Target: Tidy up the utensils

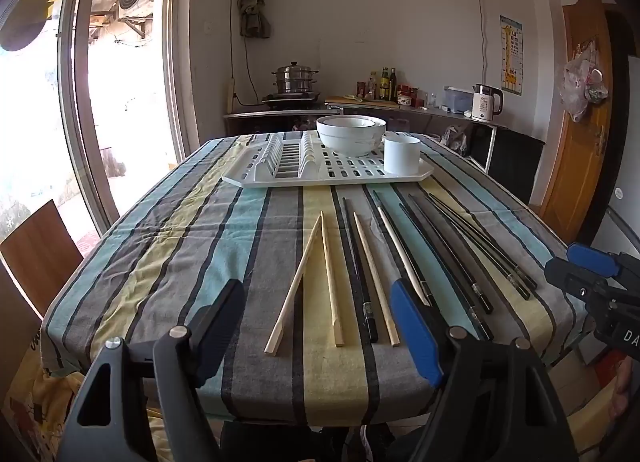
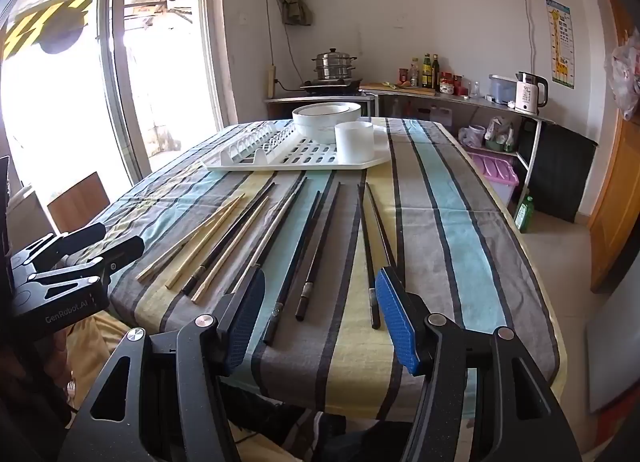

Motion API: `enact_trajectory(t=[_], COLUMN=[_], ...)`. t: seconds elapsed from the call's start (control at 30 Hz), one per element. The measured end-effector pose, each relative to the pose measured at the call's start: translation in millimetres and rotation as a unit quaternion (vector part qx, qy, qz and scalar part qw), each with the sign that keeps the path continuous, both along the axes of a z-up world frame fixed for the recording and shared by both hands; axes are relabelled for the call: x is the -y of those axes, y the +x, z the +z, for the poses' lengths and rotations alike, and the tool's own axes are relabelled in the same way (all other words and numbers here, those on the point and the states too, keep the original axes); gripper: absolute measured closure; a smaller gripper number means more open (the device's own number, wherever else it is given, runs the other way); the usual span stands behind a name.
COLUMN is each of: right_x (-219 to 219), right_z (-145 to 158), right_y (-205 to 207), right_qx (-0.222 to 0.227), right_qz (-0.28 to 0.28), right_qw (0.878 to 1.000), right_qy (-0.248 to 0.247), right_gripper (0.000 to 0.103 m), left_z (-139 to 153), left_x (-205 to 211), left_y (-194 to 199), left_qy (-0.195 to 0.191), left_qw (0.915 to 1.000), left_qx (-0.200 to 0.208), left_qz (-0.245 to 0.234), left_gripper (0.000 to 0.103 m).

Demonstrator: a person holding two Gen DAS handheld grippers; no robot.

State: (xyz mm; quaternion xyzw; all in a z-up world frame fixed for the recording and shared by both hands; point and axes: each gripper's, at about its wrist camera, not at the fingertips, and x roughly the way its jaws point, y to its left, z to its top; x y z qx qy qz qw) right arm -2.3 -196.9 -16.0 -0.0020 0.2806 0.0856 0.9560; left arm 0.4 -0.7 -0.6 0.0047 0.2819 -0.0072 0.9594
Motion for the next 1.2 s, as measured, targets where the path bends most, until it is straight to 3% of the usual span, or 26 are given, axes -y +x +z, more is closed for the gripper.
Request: enact_trajectory(t=[1.2], right_x=[-2.8], right_z=[5.0], right_y=[-1.6], right_qx=[0.001], right_qz=[0.002], right_qw=[1.000], right_qy=[0.000], right_gripper=[0.045], left_z=[2.7], left_x=[-0.6], left_y=[-6.6], left_qy=[-0.003], left_qw=[0.9999], left_qx=[0.010], left_qz=[-0.006], left_gripper=[0.026])
